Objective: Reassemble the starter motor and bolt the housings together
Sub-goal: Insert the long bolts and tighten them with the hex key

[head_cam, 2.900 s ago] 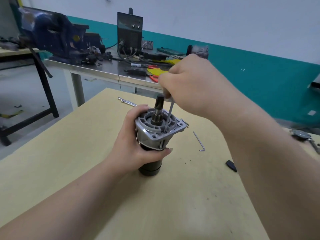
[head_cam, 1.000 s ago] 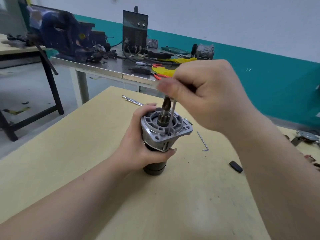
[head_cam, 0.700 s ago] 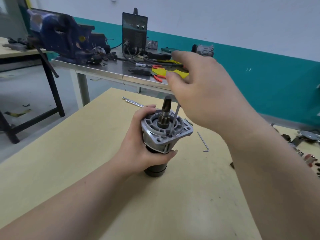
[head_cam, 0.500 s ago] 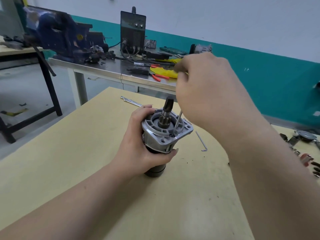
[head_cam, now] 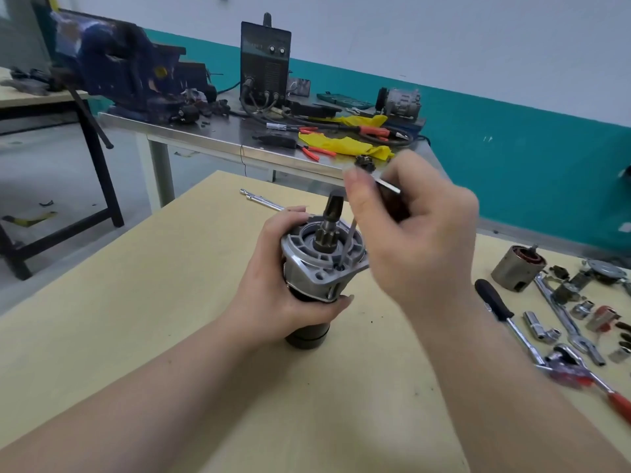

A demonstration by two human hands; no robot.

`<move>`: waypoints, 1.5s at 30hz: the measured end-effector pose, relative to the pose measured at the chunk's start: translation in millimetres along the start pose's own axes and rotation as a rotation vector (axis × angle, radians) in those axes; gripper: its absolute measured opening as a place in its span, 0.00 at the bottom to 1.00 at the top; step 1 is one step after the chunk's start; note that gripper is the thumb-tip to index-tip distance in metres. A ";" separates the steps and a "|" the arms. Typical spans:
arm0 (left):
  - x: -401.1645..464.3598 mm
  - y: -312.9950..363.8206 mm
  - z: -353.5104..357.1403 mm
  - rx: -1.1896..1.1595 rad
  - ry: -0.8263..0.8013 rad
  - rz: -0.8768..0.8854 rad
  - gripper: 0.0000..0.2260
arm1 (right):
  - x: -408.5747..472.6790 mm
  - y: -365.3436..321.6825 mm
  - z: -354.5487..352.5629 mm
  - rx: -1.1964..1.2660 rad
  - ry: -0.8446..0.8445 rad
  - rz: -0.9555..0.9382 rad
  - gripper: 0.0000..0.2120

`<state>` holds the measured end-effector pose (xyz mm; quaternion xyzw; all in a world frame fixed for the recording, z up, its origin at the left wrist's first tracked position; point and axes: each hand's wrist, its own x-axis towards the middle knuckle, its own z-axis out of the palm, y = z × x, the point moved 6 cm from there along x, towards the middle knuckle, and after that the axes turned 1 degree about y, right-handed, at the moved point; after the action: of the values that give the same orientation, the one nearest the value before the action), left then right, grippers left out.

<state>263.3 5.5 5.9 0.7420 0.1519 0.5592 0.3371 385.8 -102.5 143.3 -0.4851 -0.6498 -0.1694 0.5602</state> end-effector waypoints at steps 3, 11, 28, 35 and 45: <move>-0.5 2.9 0.8 -0.013 0.008 0.025 0.45 | -21.6 -19.2 1.3 -0.194 0.260 -0.131 0.15; 0.8 1.4 1.4 -0.024 0.005 0.007 0.47 | -5.7 -19.8 6.8 -0.012 -0.028 -0.171 0.16; 2.5 2.7 1.9 -0.038 -0.044 -0.004 0.47 | 43.8 -24.8 0.7 -0.327 -0.478 -0.022 0.27; -7.7 15.9 4.6 0.059 0.039 0.022 0.47 | 48.0 -14.1 8.0 -0.355 -0.513 0.342 0.19; -3.2 7.7 2.9 0.010 -0.014 0.022 0.48 | 12.2 13.2 2.9 0.653 -0.571 0.576 0.13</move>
<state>263.9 -3.0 8.2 0.7491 0.1442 0.5569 0.3285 396.2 -88.7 149.0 -0.4712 -0.6356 0.3422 0.5068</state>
